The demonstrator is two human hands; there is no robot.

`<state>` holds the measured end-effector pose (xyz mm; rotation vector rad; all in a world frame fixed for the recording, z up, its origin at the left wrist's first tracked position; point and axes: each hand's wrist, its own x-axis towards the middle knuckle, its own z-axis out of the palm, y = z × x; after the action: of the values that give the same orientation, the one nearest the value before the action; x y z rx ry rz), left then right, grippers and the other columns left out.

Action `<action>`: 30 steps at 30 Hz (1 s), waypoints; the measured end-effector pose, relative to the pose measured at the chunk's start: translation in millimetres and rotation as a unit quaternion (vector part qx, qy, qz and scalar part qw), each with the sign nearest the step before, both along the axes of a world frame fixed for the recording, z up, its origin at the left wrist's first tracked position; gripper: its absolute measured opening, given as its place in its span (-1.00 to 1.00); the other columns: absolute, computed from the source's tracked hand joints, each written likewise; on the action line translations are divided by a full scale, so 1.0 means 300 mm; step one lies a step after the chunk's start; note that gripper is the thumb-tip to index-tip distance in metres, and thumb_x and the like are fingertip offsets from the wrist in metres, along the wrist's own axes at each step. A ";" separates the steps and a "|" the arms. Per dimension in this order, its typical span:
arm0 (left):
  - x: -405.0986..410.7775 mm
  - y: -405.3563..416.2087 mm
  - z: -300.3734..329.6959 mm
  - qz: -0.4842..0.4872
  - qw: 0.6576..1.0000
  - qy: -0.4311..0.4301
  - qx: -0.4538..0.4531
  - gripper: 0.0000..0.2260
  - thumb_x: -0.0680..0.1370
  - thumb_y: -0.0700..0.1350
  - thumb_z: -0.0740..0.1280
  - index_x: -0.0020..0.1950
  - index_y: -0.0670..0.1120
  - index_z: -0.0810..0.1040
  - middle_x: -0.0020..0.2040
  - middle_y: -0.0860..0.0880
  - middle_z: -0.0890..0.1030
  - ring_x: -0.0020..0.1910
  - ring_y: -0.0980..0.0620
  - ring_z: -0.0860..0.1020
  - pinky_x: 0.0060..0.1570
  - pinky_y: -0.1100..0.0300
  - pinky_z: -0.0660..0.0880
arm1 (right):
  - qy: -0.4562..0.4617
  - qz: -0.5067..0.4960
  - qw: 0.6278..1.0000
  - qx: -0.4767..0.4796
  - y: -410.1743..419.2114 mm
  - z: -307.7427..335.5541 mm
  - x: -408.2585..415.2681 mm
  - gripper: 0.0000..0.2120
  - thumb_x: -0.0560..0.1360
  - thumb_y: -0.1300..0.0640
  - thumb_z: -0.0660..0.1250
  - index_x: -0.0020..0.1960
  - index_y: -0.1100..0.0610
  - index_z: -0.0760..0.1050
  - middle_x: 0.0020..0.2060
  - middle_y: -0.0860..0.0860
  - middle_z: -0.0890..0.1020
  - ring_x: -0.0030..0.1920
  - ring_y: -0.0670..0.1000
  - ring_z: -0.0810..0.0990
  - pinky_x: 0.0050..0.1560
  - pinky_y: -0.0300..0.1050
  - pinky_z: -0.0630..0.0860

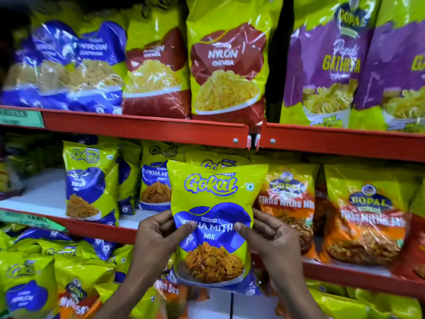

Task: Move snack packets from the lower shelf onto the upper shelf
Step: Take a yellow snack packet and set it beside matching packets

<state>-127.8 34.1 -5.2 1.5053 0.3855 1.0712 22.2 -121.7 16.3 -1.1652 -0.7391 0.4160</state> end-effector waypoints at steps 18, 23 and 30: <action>-0.093 0.692 0.032 0.103 0.994 0.039 -0.017 -0.84 0.44 -0.30 0.47 0.01 -0.18 0.66 -0.05 -0.12 0.75 -0.09 0.00 0.67 -0.12 0.19 0.63 | 0.009 -0.088 0.995 -0.049 0.782 -0.053 -0.148 -0.76 0.31 0.15 0.59 -0.06 0.03 0.63 -0.27 -0.21 0.71 -0.21 -0.26 0.69 -0.05 -0.11 0.67; -0.032 0.754 0.004 0.098 0.994 0.035 -0.017 -0.88 0.45 -0.32 0.46 -0.06 -0.15 0.67 -0.17 0.04 0.77 -0.11 -0.01 0.69 -0.11 0.19 0.64 | -0.023 -0.133 0.989 -0.063 0.837 -0.063 -0.114 -0.61 0.32 0.13 0.58 0.11 0.18 0.64 -0.04 0.06 0.76 -0.08 -0.09 0.73 0.06 0.06 0.66; -0.011 0.788 -0.029 0.147 0.989 0.018 -0.008 -0.90 0.46 -0.20 0.49 -0.04 -0.13 0.66 -0.09 -0.05 0.76 -0.07 0.04 0.70 -0.07 0.13 0.62 | -0.043 -0.137 0.989 -0.021 0.876 -0.071 -0.113 -0.59 0.41 0.28 0.51 0.24 0.23 0.57 0.05 0.08 0.71 -0.20 -0.47 0.61 -0.22 -0.54 0.51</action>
<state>-131.0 270.6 -13.9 1.4845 0.6548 1.2676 -11.8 141.0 -4.9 -1.3094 -0.6363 0.1527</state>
